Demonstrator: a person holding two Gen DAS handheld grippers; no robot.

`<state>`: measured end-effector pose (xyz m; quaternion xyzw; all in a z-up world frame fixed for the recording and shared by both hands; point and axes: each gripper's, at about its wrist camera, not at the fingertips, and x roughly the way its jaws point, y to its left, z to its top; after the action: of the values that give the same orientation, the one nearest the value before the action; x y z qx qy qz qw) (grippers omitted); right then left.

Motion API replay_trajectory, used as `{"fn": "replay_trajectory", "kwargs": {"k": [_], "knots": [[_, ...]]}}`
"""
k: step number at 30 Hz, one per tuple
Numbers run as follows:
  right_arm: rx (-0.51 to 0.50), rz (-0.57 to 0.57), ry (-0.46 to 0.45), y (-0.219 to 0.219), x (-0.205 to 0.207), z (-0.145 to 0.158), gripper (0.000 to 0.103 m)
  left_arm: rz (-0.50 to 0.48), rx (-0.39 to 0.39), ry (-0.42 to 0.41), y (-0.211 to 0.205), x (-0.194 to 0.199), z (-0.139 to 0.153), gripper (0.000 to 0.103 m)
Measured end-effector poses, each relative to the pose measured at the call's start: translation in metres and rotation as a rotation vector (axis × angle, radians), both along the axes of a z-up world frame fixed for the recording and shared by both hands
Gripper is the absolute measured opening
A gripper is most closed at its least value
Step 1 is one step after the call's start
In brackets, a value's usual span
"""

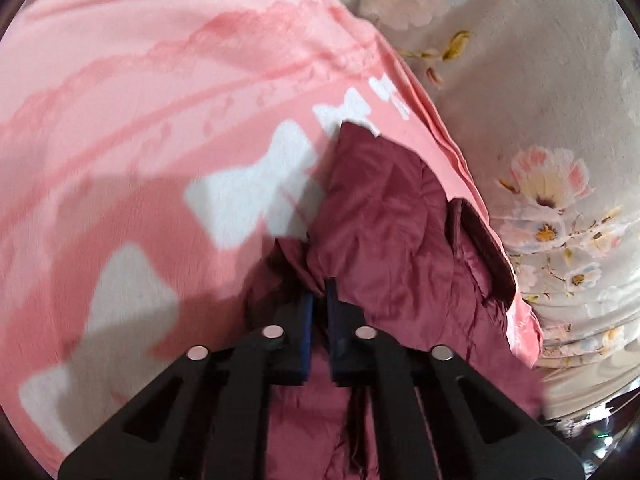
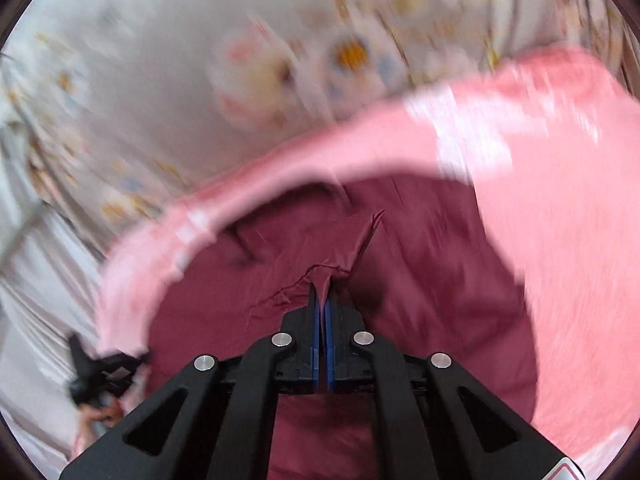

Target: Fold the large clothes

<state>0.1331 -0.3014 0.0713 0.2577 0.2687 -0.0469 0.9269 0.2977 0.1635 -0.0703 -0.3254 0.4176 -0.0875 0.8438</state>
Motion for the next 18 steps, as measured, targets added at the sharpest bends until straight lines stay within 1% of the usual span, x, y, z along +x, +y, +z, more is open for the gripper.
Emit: {"fn": "replay_trajectory", "kwargs": {"k": [1, 2, 3, 4, 5, 7, 9, 12, 15, 18], "knots": [[-0.034, 0.006, -0.029, 0.002, -0.004, 0.012, 0.002, -0.007, 0.023, -0.028, -0.003, 0.0, 0.007, 0.001], [-0.061, 0.007, -0.036, 0.003, -0.006, 0.017, 0.002, -0.015, 0.048, -0.053, -0.008, -0.003, 0.014, 0.001], [-0.101, -0.005, -0.022, 0.005, -0.006, 0.015, 0.002, -0.019, 0.072, -0.069, -0.012, -0.005, 0.018, 0.001], [-0.152, -0.03, 0.027, 0.006, -0.005, 0.002, 0.002, -0.019, 0.12, -0.09, -0.019, -0.01, 0.024, 0.001], [-0.17, -0.042, 0.07, 0.005, -0.002, -0.011, 0.002, -0.019, 0.156, -0.1, -0.024, -0.014, 0.027, 0.0], [-0.17, -0.051, 0.173, -0.001, 0.004, -0.049, 0.002, -0.014, 0.199, -0.098, -0.028, -0.019, 0.025, 0.0], [-0.161, -0.053, 0.262, -0.003, 0.009, -0.085, 0.002, -0.015, 0.219, -0.077, -0.029, -0.02, 0.017, 0.0], [-0.161, -0.046, 0.301, -0.001, 0.014, -0.107, 0.002, -0.023, 0.233, -0.033, -0.03, -0.019, 0.0, 0.0], [-0.173, -0.038, 0.323, 0.001, 0.018, -0.116, 0.002, -0.025, 0.252, -0.034, -0.032, -0.02, -0.008, 0.0], [-0.173, -0.035, 0.325, 0.0, 0.02, -0.122, 0.001, -0.03, 0.27, -0.042, -0.034, -0.02, -0.012, 0.0]]}}
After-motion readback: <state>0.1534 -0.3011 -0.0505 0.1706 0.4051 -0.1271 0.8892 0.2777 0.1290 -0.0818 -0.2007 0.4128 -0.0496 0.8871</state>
